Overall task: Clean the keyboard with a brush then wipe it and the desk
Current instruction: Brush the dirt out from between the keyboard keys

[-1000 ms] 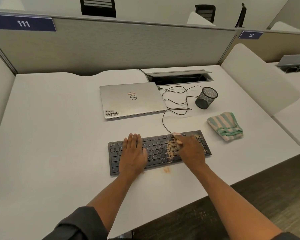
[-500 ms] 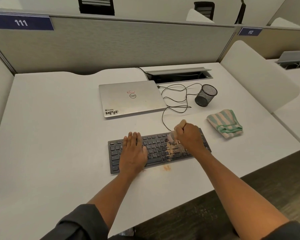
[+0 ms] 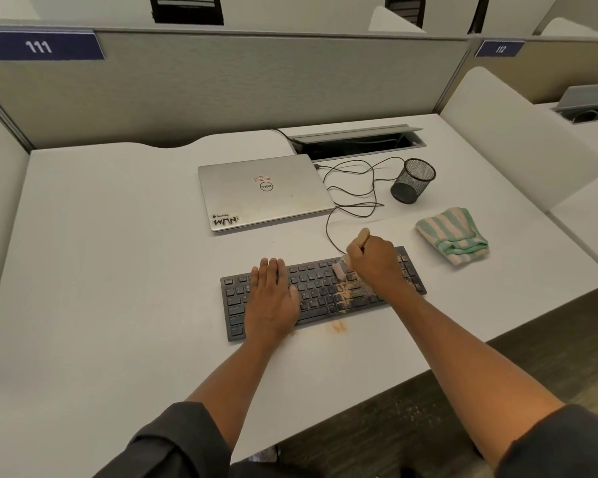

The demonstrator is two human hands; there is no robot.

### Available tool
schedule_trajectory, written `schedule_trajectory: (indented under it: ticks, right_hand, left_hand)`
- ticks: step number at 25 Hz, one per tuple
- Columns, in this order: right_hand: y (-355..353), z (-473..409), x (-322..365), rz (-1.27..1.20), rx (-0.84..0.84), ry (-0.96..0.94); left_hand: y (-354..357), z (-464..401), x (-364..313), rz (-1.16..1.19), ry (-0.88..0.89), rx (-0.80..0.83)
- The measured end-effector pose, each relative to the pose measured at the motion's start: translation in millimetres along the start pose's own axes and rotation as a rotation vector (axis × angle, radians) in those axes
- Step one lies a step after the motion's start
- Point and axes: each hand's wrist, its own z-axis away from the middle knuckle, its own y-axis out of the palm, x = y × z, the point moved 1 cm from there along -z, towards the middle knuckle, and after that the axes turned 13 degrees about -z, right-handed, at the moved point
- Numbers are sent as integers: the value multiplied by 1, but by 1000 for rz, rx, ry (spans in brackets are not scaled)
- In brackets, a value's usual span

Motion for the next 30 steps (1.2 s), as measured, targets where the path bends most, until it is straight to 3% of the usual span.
schedule_trajectory:
  ticks: [7,10,12,14,16,21,26,30]
  right_hand:
    - [-5,5,-4,72,139,-18]
    - [-6,13,-2,-100,96,-106]
    - [-2,31,-1,-220,192,-225]
    - [5,57,-11,-179,258,-368]
    - [8,76,-34,-102,224,-429]
    - [-2,72,-69,-97,36,-336]
    - [22,94,-63,-51,102,-477]
    - [13,84,-69,-43,-20,-353]
  left_hand:
    - [3,0,1,8,3,-3]
    - [2,-1,1,9,3,-6]
    - [2,-1,0,12,1,-11]
    - [2,0,0,7,1,-15]
    - [2,-1,1,0,3,-12]
    - [-1,0,1,-5,4,7]
    - [-1,0,0,-13,4,-7]
    - [1,0,1,-8,1,-3]
